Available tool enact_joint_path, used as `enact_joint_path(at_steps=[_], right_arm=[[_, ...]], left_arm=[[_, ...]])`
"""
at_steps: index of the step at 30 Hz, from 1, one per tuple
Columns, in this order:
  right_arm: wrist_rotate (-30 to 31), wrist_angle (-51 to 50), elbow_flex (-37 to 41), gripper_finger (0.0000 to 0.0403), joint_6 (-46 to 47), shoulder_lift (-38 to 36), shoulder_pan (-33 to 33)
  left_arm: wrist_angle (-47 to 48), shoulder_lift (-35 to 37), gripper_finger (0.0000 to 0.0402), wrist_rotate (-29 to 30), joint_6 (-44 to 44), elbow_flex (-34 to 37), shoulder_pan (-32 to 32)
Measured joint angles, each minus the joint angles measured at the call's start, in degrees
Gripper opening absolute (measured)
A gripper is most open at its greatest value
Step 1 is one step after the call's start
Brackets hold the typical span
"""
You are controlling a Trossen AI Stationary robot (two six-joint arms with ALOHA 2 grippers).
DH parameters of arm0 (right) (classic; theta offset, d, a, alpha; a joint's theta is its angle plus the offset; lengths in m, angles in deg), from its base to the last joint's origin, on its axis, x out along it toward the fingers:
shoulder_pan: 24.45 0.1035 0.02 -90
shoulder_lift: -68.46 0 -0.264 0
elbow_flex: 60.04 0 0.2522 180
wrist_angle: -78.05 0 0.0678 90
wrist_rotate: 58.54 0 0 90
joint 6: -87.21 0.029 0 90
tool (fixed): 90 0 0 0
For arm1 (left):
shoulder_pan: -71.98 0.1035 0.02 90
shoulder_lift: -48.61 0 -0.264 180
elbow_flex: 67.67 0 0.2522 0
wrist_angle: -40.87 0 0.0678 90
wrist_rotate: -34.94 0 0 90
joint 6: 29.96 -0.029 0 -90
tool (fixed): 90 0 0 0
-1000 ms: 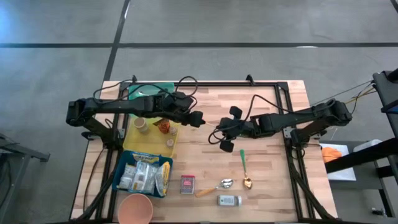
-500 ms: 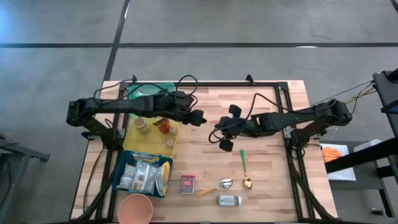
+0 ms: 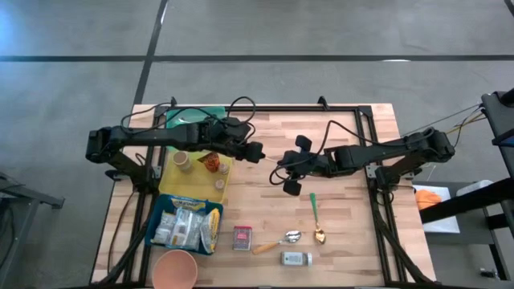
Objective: Pick & Place Food Item
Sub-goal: Put the white spoon into the green bin
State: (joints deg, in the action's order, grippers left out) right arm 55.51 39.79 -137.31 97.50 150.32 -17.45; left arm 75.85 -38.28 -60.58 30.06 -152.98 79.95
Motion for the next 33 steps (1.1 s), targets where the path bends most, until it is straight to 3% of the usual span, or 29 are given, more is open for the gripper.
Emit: enact_joint_path(at_steps=[6, 20, 24, 33], right_arm=[[-0.1, 0.4, 0.1, 0.0008, -0.1, 0.0, 0.0], [0.0, 1.9, 0.1, 0.0013, 1.6, 0.0, 0.0], [-0.1, 2.8, 0.0, 0.0056, 2.9, -0.2, 0.0], [-0.1, 2.4, -3.3, 0.0211, 5.2, -0.4, 0.0]], left_arm=[[-1.1, 0.0, 0.0016, -1.2, -4.1, 0.0, 0.0], [-0.4, 1.2, 0.0006, -2.3, -5.8, 0.0, 1.2], [2.4, 2.7, 0.0006, -2.1, -6.2, 0.0, 2.6], [11.4, 9.0, 0.0006, 1.6, -9.3, 0.0, 8.0]])
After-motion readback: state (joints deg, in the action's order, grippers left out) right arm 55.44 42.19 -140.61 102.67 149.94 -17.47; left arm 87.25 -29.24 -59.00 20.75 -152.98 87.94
